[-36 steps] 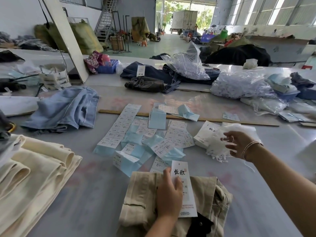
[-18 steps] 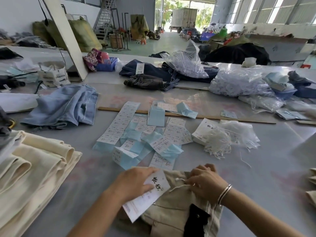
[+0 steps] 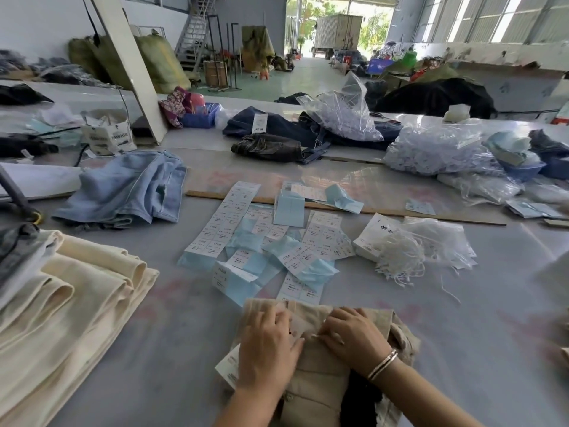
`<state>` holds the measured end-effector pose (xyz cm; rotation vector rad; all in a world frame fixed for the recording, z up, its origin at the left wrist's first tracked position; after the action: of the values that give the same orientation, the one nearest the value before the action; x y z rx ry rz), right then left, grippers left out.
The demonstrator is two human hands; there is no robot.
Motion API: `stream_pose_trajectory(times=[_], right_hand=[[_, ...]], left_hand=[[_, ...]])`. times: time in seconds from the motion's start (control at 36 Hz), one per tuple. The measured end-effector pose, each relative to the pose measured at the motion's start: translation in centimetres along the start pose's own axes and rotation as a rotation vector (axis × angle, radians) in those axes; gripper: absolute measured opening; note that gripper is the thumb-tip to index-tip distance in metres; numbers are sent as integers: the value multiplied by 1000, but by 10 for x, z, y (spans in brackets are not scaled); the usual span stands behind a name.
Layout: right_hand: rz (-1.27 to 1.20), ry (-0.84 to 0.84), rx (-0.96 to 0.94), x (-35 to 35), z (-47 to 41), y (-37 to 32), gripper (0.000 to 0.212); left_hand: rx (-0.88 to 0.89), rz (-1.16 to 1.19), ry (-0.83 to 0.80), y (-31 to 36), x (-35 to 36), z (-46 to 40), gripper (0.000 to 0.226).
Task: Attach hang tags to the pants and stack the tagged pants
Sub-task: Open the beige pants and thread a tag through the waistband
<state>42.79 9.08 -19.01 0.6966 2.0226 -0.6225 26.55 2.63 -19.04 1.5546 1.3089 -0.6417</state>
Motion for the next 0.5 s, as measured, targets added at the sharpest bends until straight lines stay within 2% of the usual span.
stream_pose_trajectory(times=[0.08, 0.17, 0.22, 0.28, 0.39, 0.5], right_hand=[[-237, 54, 290, 3, 0, -5, 10], [-487, 197, 655, 11, -3, -14, 19], [-615, 291, 780, 18, -5, -23, 24], [-650, 371, 778, 24, -3, -30, 30], [-611, 461, 652, 34, 3, -39, 44], [-577, 487, 590, 35, 4, -37, 37]], left_hand=[[-84, 217, 176, -2, -6, -1, 5], [-391, 593, 230, -6, -4, -5, 22], [-545, 827, 198, -5, -1, -6, 30], [-633, 944, 156, -4, 4, -3, 30], [-759, 1173, 87, -8, 8, 2, 23], [-754, 1280, -11, -8, 11, 3, 31]])
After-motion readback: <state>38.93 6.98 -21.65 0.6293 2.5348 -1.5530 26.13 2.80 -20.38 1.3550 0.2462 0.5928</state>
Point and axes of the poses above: each hand's wrist, its own z-axis away from the middle knuckle, its own x-axis out of the palm, y = z × x, the point moved 1 cm from there along -z, towards the middle knuckle, and after that the axes turned 11 degrees about y, right-handed, at the moved point
